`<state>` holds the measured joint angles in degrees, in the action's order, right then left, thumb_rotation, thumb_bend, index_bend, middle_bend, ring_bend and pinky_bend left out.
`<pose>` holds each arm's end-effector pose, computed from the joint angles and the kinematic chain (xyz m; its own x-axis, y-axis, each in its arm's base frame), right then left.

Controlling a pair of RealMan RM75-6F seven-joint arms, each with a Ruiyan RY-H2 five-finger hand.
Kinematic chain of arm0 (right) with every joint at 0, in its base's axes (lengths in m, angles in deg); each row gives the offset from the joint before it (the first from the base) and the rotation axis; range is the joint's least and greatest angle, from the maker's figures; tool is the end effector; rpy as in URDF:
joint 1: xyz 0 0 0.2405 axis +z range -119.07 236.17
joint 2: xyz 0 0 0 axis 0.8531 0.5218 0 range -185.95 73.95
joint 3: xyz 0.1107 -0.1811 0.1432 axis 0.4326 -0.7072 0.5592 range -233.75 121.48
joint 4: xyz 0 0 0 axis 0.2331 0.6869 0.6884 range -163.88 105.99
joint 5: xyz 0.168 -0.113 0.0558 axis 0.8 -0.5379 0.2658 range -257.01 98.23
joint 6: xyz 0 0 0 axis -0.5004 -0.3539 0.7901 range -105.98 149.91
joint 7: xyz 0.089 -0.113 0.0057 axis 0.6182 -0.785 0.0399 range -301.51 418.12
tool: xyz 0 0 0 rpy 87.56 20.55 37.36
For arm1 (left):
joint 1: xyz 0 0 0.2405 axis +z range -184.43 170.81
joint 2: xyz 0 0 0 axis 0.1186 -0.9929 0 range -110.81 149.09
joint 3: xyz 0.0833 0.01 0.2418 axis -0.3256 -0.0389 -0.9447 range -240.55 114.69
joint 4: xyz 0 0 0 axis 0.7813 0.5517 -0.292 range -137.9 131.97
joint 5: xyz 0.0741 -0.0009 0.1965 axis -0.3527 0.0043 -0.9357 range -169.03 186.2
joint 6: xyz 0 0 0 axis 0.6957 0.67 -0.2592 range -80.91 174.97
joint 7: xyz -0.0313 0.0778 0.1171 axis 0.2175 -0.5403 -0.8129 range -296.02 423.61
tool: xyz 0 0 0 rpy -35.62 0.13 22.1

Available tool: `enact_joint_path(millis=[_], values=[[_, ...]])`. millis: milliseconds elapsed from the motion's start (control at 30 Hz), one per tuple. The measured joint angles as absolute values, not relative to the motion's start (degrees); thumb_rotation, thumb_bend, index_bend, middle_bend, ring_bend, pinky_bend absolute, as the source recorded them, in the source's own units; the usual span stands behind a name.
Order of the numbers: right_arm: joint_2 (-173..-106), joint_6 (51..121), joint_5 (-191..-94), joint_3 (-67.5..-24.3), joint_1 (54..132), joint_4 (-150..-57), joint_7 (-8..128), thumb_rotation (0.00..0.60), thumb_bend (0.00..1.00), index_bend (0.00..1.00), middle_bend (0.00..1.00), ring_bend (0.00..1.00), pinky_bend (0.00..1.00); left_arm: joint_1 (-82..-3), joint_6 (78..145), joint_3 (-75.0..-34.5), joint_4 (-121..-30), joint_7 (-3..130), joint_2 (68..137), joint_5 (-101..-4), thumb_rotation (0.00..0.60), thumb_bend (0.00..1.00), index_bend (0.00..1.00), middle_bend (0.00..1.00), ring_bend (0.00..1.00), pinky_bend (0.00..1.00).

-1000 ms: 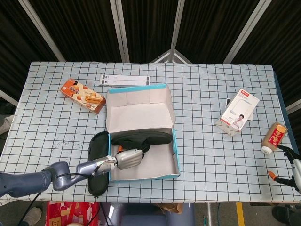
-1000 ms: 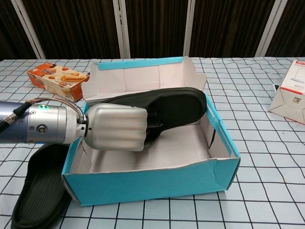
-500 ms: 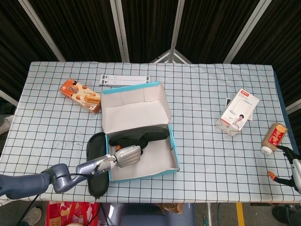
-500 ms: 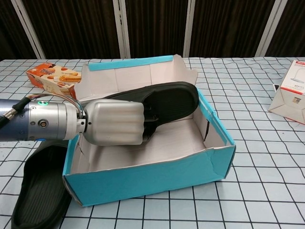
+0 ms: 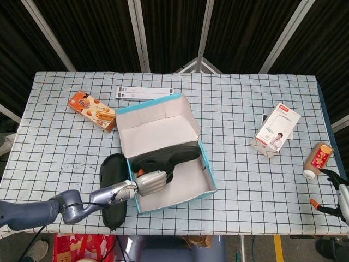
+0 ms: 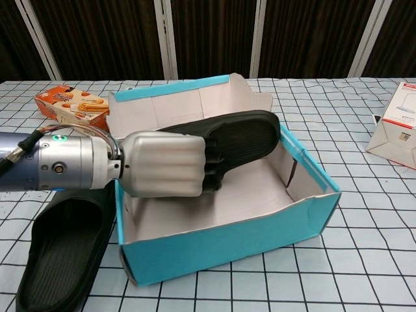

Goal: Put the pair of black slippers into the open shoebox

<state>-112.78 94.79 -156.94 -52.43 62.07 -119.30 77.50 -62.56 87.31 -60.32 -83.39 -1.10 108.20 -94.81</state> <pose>-0.3611 -0.1730 0.1924 0.1839 -0.1318 0.9741 -0.9530 0.2189 0.2096 -0.0781 0.3014 -0.0693 0.6398 -0.7620 0.0999 -0.5334 -0.5339 -0.6561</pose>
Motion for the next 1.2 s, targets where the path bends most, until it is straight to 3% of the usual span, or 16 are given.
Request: enact_joint_path(millis=[167,567,1000,1200], values=[[-112.68,95.14,-156.93,-52.47,61.79,-119.30,77.84,0.600,0.23,0.20,0.20,0.25,0.21,-64.36,90.31,-61.20,-81.35,2.30,109.29,-98.50,0.600,0.21,0.05,0.12,0.17,0.27],[-112.62,94.79,-157.04,-52.54,61.92,-119.13,78.33,0.600,0.23,0.20,0.20,0.25,0.21,-64.86,88.96,-59.89,-83.95,-0.94,107.46,-96.96,0.600,0.17,0.00,0.02,0.03,0.22],[-112.58,94.94,-157.09,-52.55,61.84,-119.12,78.49,0.600,0.23,0.20,0.20,0.25,0.21,-65.01,88.49,-59.04,-85.30,-3.61,106.78,-95.84,0.600,0.01,0.00,0.00,0.00,0.20],[-112.64,94.79,-157.09,-52.56,61.93,-119.13,78.39,0.600,0.23,0.20,0.20,0.25,0.21,-64.89,89.04,-59.12,-85.77,-4.30,106.61,-95.96,0.600,0.00,0.00,0.00,0.00,0.20]])
